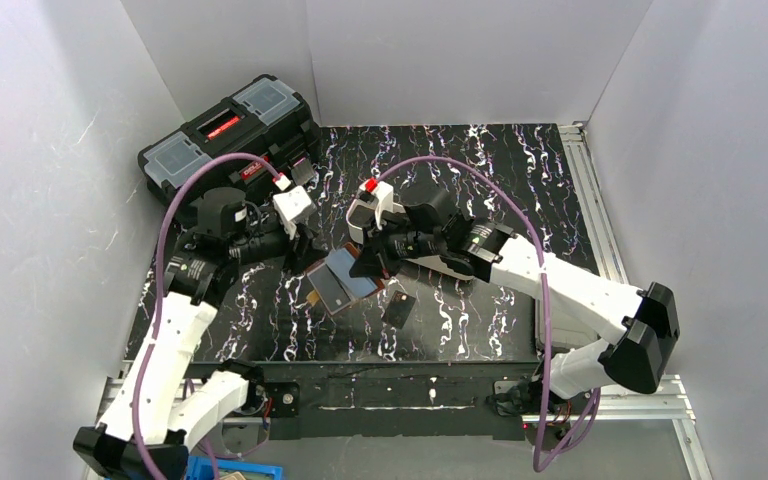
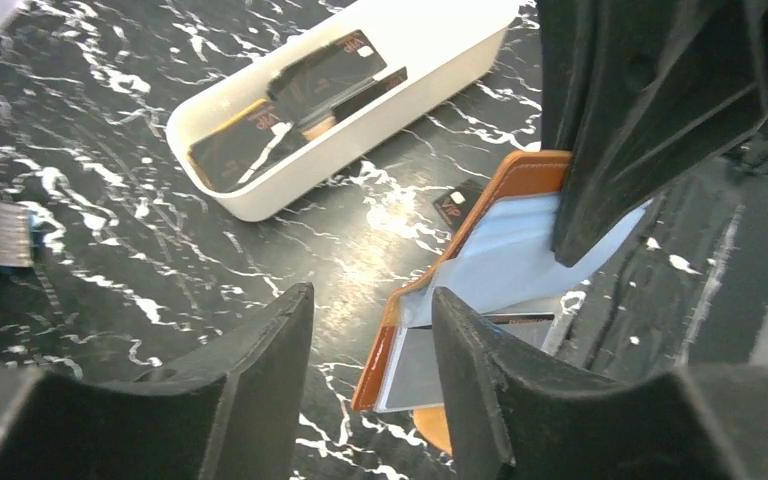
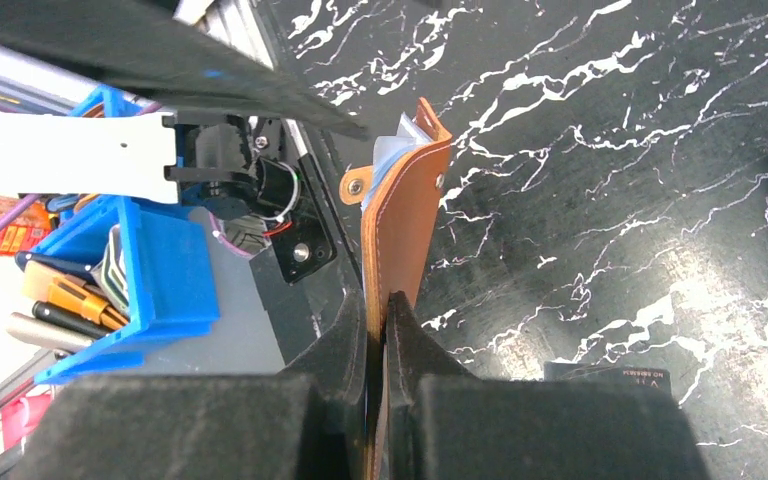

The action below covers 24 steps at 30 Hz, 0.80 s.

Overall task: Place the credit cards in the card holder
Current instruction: Insert the credit card into the card holder.

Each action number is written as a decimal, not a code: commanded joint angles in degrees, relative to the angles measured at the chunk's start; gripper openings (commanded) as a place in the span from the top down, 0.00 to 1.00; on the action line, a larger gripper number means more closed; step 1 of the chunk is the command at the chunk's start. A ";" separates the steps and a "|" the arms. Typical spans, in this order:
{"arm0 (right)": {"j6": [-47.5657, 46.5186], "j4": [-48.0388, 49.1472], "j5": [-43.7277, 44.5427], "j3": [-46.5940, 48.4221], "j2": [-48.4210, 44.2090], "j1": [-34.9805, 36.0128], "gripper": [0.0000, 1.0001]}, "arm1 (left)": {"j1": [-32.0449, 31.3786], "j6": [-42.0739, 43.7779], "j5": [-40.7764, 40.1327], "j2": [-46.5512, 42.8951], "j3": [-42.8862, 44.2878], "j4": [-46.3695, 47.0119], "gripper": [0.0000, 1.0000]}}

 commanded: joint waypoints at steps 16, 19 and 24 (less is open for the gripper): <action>-1.73 1.77 -5.41 2.40 -0.85 -0.10 0.99 | 3.96 21.36 21.56 1.50 4.26 -12.65 0.77; -1.80 1.88 -6.20 2.63 -0.58 -0.09 0.99 | 3.96 21.28 20.10 1.77 4.10 -11.77 0.55; -1.81 1.87 -6.58 3.06 -0.22 -0.10 0.99 | 3.99 20.11 20.35 1.75 3.10 -10.47 0.50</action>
